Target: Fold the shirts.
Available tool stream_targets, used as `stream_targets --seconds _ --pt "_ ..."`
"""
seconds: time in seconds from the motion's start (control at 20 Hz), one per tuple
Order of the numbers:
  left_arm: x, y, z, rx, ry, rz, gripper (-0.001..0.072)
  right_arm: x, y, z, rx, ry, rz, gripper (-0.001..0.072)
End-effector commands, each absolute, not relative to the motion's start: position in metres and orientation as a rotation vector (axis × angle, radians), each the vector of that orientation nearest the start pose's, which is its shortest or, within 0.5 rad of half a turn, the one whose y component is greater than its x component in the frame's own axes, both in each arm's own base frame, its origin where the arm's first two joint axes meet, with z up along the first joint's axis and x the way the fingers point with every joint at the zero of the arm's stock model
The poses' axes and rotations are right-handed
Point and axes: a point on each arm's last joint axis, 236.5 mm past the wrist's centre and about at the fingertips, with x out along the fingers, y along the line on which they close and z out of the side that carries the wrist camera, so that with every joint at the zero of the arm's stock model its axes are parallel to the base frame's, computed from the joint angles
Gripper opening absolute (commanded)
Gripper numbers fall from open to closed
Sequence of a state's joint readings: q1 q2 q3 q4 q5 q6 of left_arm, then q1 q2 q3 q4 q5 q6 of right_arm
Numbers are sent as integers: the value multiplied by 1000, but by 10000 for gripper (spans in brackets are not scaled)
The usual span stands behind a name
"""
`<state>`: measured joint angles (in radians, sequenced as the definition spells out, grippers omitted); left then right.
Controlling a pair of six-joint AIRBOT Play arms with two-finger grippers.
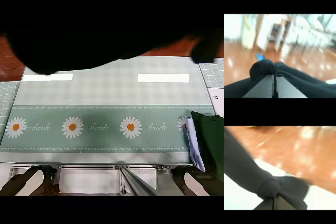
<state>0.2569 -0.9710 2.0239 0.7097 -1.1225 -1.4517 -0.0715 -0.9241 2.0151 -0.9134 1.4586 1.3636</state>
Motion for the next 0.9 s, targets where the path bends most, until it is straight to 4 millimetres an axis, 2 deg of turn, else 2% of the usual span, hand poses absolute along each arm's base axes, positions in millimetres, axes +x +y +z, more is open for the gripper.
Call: stream_targets --seconds 0.0,0.05,0.15,0.25,0.35,0.45,0.5,0.6,0.7,0.85 --pt "211 -96 567 -147 -142 -432 17 200 97 483 -66 172 427 18" --pt "197 -101 560 -115 -122 -426 17 188 93 487 -73 148 404 18" --pt "175 -111 528 -55 -5 -431 17 170 84 492 -76 122 352 18" --pt "168 -116 491 -52 129 -446 18 161 72 487 -69 140 297 18" --pt "171 -116 449 -99 268 -454 17 169 63 473 -32 196 257 18" --pt "188 -111 407 -168 385 -454 17 194 58 441 2 302 244 18" --pt "200 -107 383 -208 448 -453 17 212 57 418 21 371 246 18" --pt "238 -94 335 -273 532 -443 18 250 60 364 64 517 267 18" --pt "278 -80 278 -395 631 -406 18 292 64 308 94 641 303 18" --pt "324 -80 192 -454 766 -413 18 357 74 238 157 787 363 18"
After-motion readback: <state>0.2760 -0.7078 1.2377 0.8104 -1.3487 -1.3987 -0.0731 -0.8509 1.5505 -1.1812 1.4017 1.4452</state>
